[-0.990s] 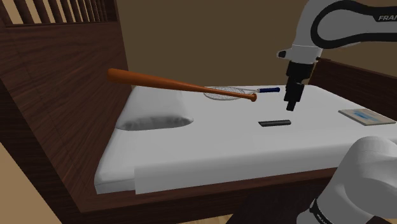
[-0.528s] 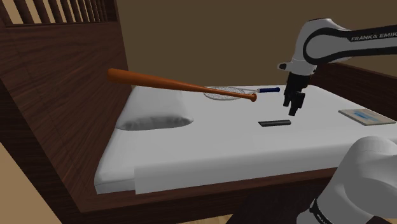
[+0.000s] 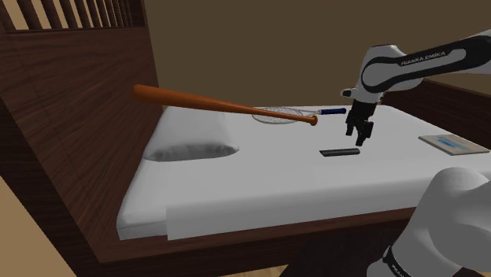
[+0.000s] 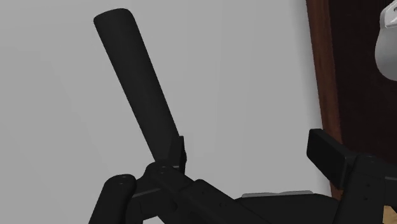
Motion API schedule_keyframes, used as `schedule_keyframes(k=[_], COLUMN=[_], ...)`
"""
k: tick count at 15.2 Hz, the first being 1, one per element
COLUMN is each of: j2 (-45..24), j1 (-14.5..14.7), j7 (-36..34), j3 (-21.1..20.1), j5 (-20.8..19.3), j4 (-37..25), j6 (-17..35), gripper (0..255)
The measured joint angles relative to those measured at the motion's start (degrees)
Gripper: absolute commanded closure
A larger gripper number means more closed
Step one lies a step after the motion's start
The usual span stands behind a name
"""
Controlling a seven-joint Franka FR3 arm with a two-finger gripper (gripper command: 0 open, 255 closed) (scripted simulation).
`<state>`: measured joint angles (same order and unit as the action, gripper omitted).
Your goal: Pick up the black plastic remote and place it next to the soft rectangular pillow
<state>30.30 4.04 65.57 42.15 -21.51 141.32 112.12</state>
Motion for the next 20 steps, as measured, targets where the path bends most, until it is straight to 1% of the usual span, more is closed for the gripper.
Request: schedule_keyframes(k=[3, 5, 7, 9, 11, 12, 15, 16, 17, 20], j2=[-7.1, -13.1, -20.0, -26.4, -29.3, -30.1, -32.8, -34.4, -35.0, -35.4], j1=[3.4, 6.6, 10.0, 11.8, 12.0, 11.9, 11.8, 11.5, 11.3, 11.1], j7=[7.5, 13.1, 20.3, 27.2, 30.3, 31.1, 33.3, 34.6, 35.2, 35.6], j3=[6.3, 11.0, 15.9, 19.1, 19.9, 20.0, 20.0, 19.7, 19.6, 19.5], j5=[1.9, 5.0, 10.2, 16.0, 18.9, 19.7, 22.7, 24.5, 25.2, 25.8], j4=[-3.2, -5.2, -8.3, -10.2, -10.2, -9.9, -8.8, -8.6, -8.4, -8.2], j6=[4.3, 7.8, 10.1, 12.2, 13.9, 14.6, 17.0, 17.9, 18.4, 18.8], gripper=[0, 0, 0, 0, 0, 0, 0, 0, 0, 0])
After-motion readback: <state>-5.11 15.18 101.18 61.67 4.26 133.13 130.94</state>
